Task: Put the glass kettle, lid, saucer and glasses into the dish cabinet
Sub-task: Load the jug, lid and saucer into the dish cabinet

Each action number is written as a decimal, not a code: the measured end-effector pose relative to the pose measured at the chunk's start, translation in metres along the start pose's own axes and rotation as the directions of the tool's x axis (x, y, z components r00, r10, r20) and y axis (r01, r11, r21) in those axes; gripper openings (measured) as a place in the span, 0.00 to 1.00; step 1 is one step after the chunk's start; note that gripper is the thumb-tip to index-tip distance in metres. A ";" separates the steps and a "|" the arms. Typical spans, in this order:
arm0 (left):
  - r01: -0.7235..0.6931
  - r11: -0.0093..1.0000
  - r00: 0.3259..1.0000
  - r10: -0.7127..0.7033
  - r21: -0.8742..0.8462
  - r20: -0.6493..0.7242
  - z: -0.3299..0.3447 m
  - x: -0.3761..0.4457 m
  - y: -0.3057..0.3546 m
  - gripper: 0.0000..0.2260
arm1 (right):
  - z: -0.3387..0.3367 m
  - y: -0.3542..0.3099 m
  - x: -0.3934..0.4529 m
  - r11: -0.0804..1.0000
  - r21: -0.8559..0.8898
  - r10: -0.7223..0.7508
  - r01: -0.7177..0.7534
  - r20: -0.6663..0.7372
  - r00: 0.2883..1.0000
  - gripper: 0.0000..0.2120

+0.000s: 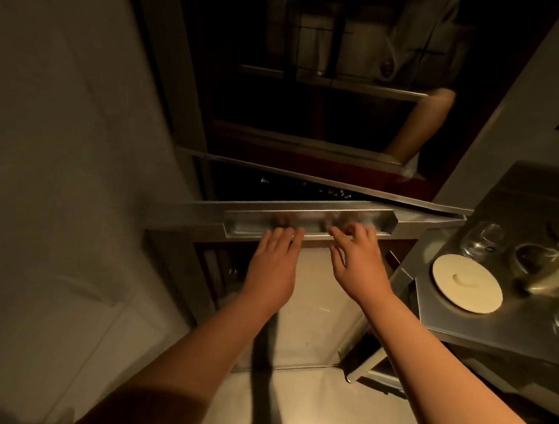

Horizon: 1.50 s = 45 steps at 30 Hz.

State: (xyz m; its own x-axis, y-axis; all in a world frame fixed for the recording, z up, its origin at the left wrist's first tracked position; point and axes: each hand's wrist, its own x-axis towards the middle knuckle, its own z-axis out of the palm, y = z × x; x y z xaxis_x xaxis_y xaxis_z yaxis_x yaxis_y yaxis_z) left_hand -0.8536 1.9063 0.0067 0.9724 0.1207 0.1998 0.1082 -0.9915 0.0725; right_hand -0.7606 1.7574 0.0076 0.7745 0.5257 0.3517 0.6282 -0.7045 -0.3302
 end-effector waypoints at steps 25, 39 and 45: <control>-0.413 0.851 0.821 0.502 -0.324 0.273 -0.081 -0.068 0.045 0.27 | -0.018 -0.045 -0.134 0.952 0.299 0.148 -0.071 -0.244 0.959 0.23; -0.493 0.759 0.782 0.601 -0.425 0.164 -0.050 -0.039 0.106 0.24 | -0.080 -0.015 -0.190 0.968 0.047 0.236 -0.245 0.140 0.961 0.28; -0.432 0.770 0.826 0.547 -0.469 0.138 -0.037 -0.049 0.144 0.24 | -0.103 -0.007 -0.210 0.947 0.054 0.299 -0.317 0.214 0.930 0.26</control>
State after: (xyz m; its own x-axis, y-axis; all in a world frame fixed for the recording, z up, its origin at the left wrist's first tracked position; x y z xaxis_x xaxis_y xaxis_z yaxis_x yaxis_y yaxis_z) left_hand -0.8936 1.7593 0.0430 0.8907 -0.4492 0.0699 -0.4335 -0.7929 0.4283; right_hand -0.9351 1.6031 0.0260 0.9239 0.3804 0.0412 0.3536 -0.8077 -0.4718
